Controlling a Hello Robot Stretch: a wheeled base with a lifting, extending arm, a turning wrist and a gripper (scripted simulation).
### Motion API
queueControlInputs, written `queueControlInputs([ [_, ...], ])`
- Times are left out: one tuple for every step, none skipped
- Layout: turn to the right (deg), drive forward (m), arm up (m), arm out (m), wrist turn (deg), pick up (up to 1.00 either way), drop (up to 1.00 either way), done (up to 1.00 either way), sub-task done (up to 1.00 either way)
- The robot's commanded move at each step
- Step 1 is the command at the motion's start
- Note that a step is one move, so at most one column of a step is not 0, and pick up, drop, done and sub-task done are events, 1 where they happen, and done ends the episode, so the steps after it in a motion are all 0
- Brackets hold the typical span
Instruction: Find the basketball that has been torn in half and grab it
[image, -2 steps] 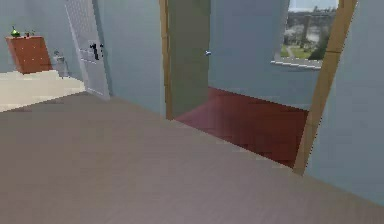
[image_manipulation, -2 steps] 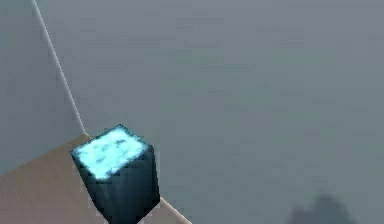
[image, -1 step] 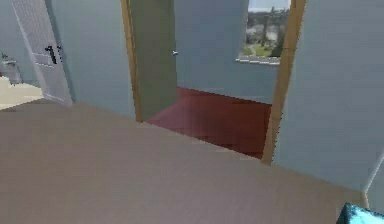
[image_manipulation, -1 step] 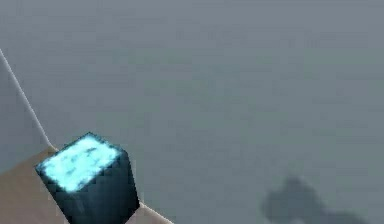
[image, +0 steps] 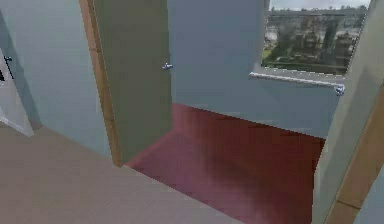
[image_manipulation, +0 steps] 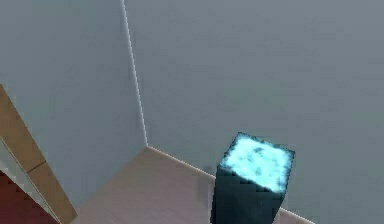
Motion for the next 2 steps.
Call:
queueControlInputs([
  [3.0, 0.00, 0.00, 0.00, 0.0, 0.00, 0.00, 0.00, 0.00],
  [0.0, 0.85, 0.00, 0.00, 0.0, 0.00, 0.00, 0.00, 0.00],
])
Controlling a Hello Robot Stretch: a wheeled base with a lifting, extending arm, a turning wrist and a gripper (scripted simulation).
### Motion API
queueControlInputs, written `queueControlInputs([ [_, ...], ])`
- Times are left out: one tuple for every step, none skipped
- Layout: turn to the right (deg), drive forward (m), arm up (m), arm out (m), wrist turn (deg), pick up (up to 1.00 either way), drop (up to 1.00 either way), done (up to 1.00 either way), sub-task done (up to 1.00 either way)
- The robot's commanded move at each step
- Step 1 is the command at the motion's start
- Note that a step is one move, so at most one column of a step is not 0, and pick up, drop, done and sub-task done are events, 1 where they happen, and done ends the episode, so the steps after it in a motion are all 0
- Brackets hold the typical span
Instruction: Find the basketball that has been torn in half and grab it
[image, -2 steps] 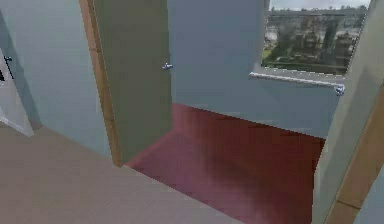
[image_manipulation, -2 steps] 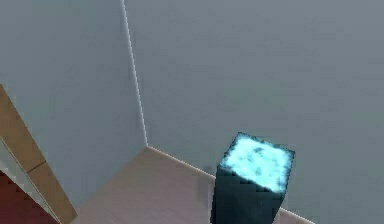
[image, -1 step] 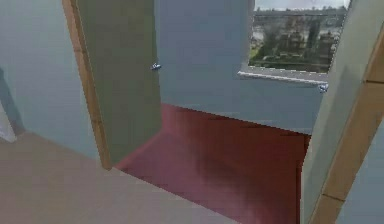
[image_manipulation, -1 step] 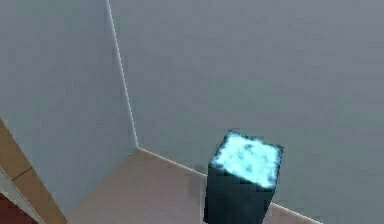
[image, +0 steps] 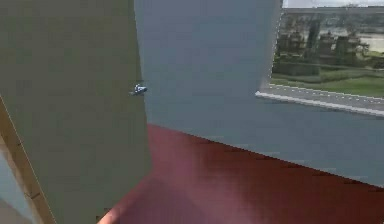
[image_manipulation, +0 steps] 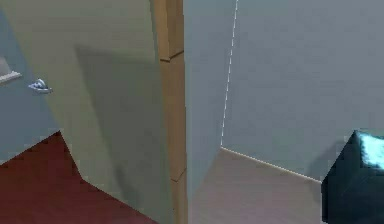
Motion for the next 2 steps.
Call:
queueControlInputs([
  [9.0, 0.00, 0.00, 0.00, 0.0, 0.00, 0.00, 0.00, 0.00],
  [0.0, 1.00, 0.00, 0.00, 0.0, 0.00, 0.00, 0.00, 0.00],
])
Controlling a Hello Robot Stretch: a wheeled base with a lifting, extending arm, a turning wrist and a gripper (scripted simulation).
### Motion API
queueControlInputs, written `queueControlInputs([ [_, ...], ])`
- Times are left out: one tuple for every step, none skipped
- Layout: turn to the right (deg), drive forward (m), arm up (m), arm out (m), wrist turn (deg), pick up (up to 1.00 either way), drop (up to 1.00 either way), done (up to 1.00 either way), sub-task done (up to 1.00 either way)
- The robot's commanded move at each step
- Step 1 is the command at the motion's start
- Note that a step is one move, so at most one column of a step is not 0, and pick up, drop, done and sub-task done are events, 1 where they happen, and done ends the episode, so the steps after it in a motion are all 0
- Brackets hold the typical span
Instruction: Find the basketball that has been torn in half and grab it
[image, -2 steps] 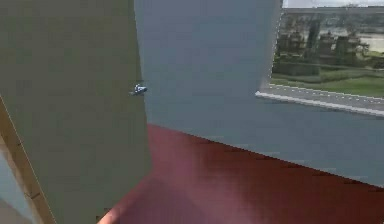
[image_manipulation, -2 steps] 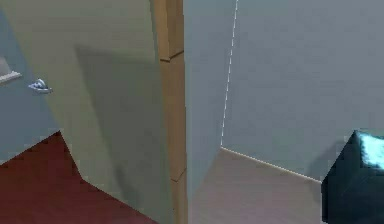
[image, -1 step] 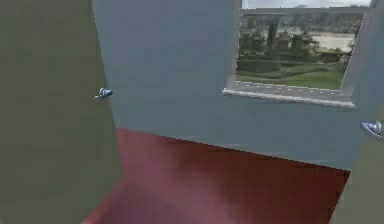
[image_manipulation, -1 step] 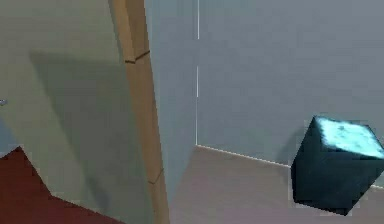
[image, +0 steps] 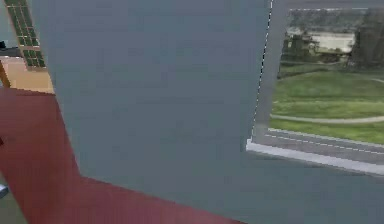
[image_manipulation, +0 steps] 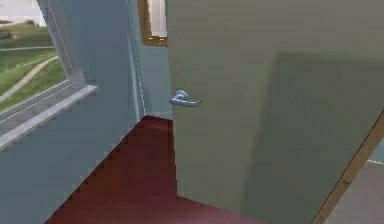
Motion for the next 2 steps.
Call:
queueControlInputs([
  [6.0, 0.00, 0.00, 0.00, 0.0, 0.00, 0.00, 0.00, 0.00],
  [0.0, 0.55, 0.00, 0.00, 0.0, 0.00, 0.00, 0.00, 0.00],
])
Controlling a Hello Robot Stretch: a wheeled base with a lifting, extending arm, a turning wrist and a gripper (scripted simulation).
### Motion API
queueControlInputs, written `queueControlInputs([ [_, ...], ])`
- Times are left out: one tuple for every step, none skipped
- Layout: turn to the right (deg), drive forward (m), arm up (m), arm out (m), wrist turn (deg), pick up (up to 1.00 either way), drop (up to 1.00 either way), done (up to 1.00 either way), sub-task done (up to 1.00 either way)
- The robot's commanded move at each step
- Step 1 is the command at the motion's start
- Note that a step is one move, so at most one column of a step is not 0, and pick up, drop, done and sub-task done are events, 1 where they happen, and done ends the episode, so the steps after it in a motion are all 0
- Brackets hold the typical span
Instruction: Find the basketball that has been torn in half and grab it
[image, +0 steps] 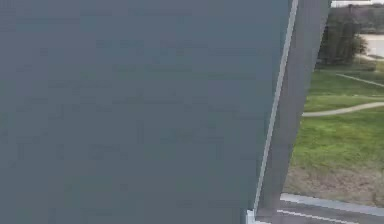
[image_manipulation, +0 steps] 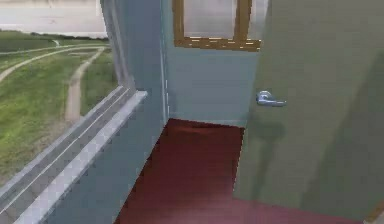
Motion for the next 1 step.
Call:
queueControlInputs([
  [-45.0, 0.00, 0.00, 0.00, 0.0, 0.00, 0.00, 0.00, 0.00],
])
